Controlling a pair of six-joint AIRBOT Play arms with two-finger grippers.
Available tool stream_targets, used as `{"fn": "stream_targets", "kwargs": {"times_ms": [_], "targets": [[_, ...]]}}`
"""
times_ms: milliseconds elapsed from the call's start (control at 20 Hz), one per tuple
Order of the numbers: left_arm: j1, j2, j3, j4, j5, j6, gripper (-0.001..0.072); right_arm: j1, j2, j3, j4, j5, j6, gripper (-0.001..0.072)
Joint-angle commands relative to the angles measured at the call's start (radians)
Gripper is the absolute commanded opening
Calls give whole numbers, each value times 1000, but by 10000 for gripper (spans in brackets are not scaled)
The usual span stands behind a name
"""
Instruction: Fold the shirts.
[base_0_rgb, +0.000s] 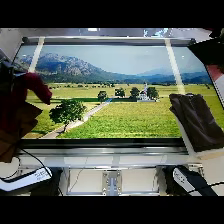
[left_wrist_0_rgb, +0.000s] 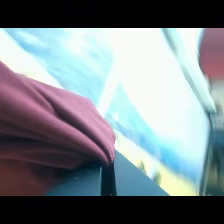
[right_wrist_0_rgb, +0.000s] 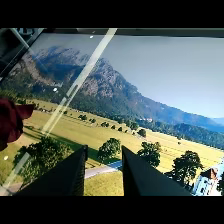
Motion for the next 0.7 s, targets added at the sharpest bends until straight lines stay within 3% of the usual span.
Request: {"fn": "stream_targets", "kwargs": {"times_ms": [0, 200, 250, 300, 350, 400, 450, 550, 650], "targets": [[-246, 133, 0, -25, -64, 42, 12, 1, 0, 121, 2, 183, -1, 246], [-583, 114, 0, 9, -25, 41, 17, 1, 0, 251, -43, 215, -2, 246], [-653, 98, 0, 17, 5, 42, 60, 1, 0, 273, -71, 214, -2, 246], [-706, 82, 0, 24, 67, 42, 242, 1, 0, 287, -104, 214, -2, 246], [-732, 73, 0, 24, 145, 42, 514, 1, 0, 296, -154, 215, -3, 246], [-733, 68, 0, 33, 213, 60, 643, 1, 0, 296, -214, 215, -6, 246], [-716, 68, 0, 86, 267, 109, 668, 1, -1, 296, -312, 216, -6, 246], [-660, 66, 0, 323, 281, 111, 668, 1, -9, 280, -529, 219, 10, 246], [-581, 56, 0, 692, 225, -55, 667, 1, -29, 217, -631, 225, 50, 249]]}}
